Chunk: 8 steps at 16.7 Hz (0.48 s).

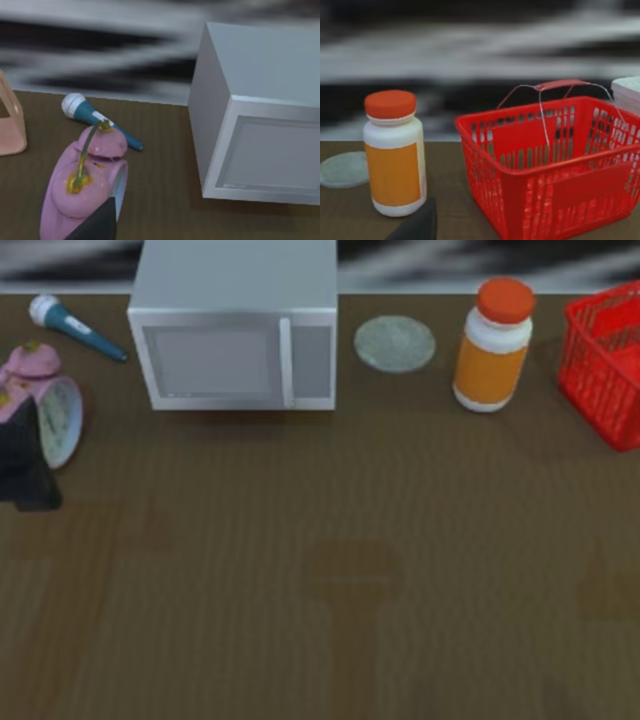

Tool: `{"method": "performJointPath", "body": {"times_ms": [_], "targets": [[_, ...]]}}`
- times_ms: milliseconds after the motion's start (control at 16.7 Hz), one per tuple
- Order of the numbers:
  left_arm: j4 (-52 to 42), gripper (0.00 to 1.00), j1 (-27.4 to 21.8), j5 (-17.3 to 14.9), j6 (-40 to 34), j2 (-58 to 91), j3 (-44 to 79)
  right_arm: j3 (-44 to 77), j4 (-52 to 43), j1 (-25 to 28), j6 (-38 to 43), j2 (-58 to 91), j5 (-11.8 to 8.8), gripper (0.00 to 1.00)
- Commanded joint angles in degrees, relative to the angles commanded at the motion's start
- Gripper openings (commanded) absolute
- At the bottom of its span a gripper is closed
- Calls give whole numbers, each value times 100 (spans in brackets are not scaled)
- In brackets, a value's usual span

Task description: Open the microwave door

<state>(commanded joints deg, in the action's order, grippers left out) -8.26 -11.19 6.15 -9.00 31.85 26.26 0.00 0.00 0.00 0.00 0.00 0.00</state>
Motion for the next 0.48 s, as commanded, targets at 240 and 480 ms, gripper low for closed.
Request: {"method": "performJointPath", "body": {"times_ms": [240,480], "targets": [[-632,100,-694,478,-594,2330,1732,0,0,0,0,0,0,100],[-1242,100,-1374,940,-1177,4659,3445,0,0,0,0,0,0,100]]}}
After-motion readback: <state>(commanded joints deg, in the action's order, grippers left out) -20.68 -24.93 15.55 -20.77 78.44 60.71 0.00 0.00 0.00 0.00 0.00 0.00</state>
